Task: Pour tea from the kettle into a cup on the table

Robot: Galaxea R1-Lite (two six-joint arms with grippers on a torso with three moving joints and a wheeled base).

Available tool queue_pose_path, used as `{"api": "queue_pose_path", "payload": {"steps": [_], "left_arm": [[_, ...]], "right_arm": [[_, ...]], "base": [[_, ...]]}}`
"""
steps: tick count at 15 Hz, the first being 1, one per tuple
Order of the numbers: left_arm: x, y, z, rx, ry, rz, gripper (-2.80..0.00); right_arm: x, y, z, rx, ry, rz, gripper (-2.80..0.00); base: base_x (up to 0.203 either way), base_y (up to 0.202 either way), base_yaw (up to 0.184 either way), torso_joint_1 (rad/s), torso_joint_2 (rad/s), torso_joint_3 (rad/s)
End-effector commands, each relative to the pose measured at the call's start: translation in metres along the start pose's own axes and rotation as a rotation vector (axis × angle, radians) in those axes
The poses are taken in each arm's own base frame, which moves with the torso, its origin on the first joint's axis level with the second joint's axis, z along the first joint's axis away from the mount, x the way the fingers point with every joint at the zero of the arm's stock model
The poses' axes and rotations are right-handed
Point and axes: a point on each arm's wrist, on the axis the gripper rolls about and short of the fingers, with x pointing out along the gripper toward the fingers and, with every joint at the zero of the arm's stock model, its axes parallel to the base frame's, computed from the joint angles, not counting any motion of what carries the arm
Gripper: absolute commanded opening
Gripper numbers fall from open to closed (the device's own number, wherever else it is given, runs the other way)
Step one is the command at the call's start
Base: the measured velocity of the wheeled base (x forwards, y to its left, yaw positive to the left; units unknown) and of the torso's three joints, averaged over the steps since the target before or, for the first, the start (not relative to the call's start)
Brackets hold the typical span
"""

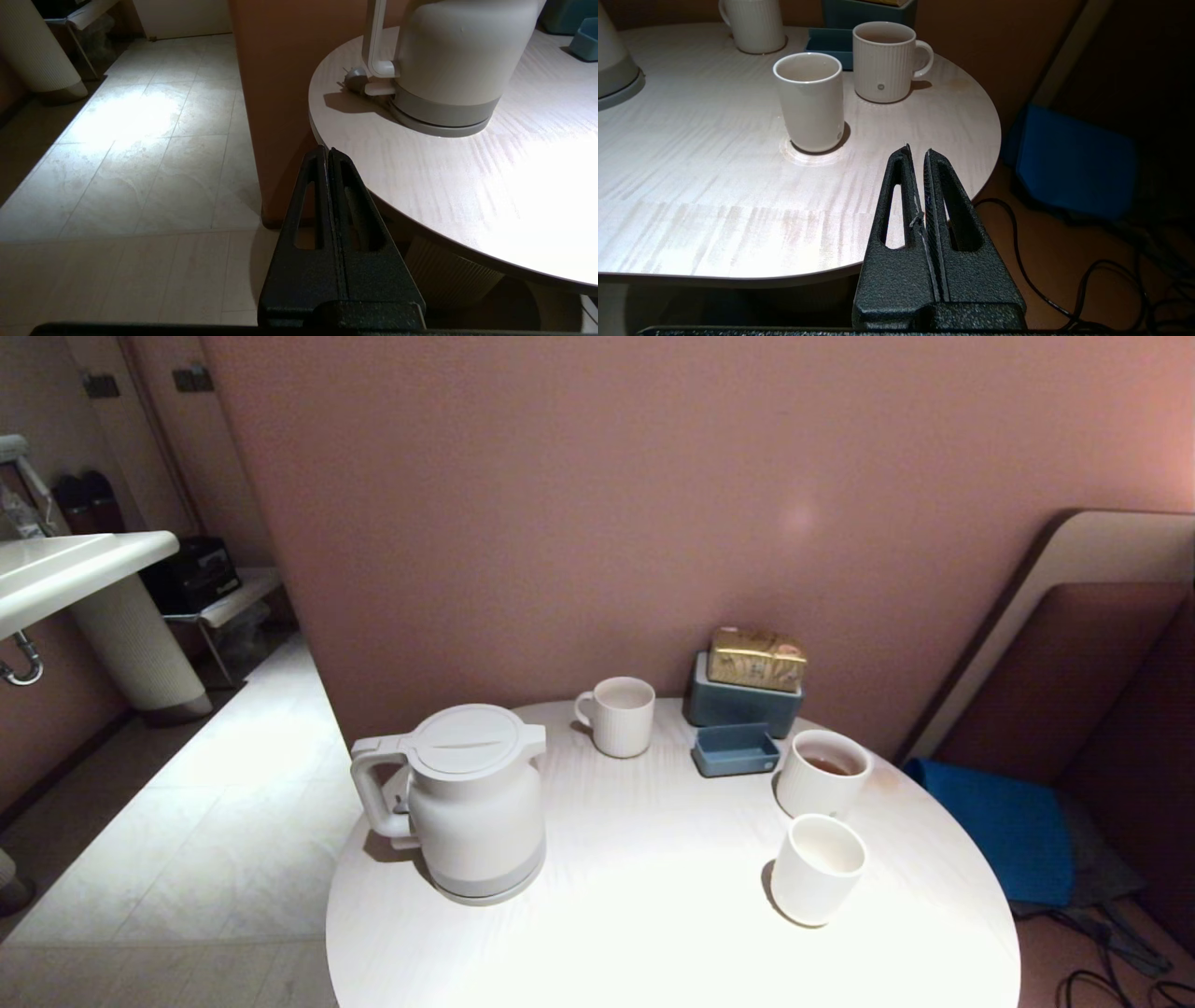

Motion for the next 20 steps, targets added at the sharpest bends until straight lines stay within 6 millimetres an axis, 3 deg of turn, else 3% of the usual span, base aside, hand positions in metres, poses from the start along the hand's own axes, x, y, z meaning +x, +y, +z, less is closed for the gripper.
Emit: {"api": "queue_pose_path", "payload": {"steps": [1, 10, 20], "left_arm": [[0.0001, 0.0000, 0.0000, 0.001, 0.001, 0.000, -2.80], [0.0001, 0.0000, 0.0000, 0.000, 0.001, 0.000, -2.80], [0.0001, 0.0000, 0.0000, 0.000, 0.001, 0.000, -2.80]], "right_arm": [[0.0001, 0.0000, -0.0001, -0.002, 0.001, 0.001, 0.00], [0.0001, 0.0000, -0.0001, -0.002, 0.001, 0.001, 0.00], [0.0001, 0.0000, -0.0001, 0.000, 0.001, 0.001, 0.00]], "base": [[0.000, 0.000, 0.000, 0.000, 0.00, 0.000], [0.000, 0.000, 0.000, 0.222, -0.44, -0.217], [0.000, 0.000, 0.000, 0.006, -0.01, -0.006]]}}
